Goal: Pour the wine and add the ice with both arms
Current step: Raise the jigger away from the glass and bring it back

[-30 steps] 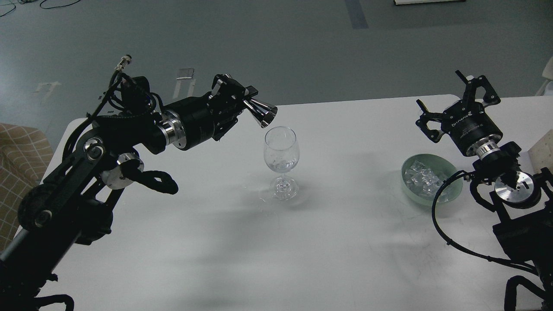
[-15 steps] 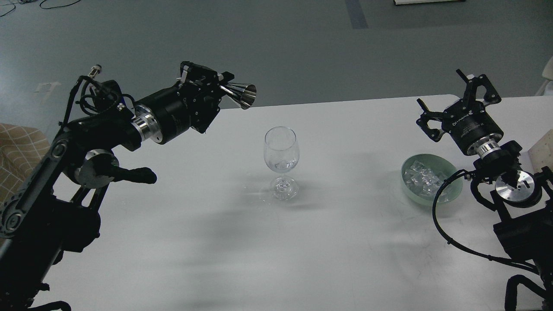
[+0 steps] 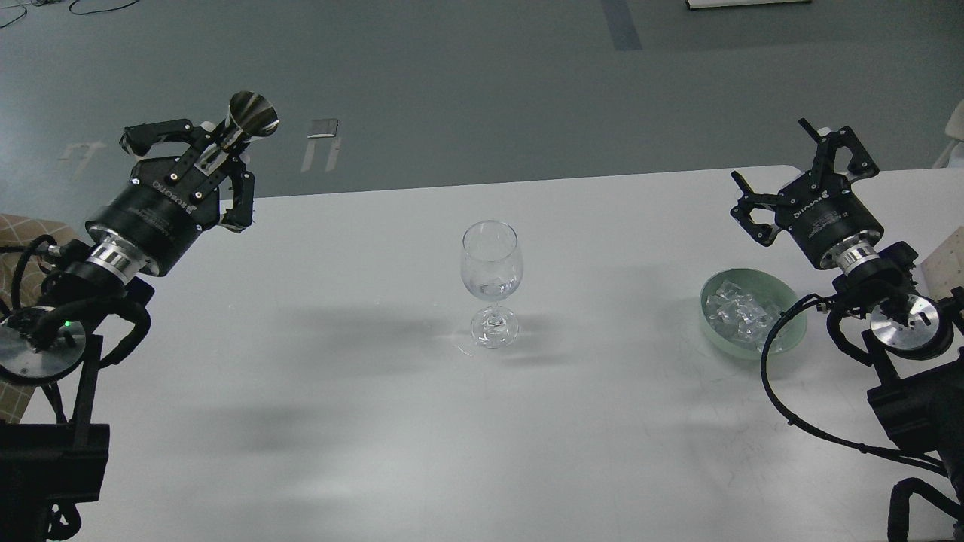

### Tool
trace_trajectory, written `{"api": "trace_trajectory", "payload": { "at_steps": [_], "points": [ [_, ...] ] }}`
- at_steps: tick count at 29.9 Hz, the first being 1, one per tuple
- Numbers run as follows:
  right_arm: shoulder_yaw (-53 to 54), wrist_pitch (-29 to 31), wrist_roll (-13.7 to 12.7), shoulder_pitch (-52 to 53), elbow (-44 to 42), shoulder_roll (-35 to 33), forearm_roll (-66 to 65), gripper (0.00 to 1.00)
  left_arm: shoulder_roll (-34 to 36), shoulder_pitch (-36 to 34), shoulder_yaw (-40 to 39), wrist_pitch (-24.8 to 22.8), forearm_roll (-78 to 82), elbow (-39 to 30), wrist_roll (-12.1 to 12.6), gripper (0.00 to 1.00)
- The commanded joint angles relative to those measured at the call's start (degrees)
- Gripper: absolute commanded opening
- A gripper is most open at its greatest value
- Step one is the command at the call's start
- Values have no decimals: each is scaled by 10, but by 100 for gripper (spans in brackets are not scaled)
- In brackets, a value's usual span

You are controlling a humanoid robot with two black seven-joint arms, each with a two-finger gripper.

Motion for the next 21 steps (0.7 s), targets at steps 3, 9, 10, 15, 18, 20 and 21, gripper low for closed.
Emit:
{"api": "trace_trajectory", "payload": {
  "at_steps": [3,9,10,15,18,20,21],
  "points": [
    [-1,0,0,0,0,-1,-1,100,-39,10,-11,80,-57,35,-74,19],
    [-2,0,0,-6,0,-2,-1,100,-74,19,-15,98,-59,80,-107,18],
    [-2,0,-1,-8,0,-2,-1,100,-75,23,-15,98,-59,86,-111,18],
    [-3,0,-1,-11,-2,-3,-3,100,-77,46,-16,79,-59,116,-136,21],
    [-3,0,-1,-15,-4,-3,-3,100,-82,59,-17,51,-62,121,-148,22],
    [-3,0,-1,-16,-4,-3,-3,100,-95,57,-18,44,-79,139,-157,22],
    [-3,0,-2,-17,-3,-3,-3,100,-96,56,-18,44,-86,143,-158,23]
  ]
}}
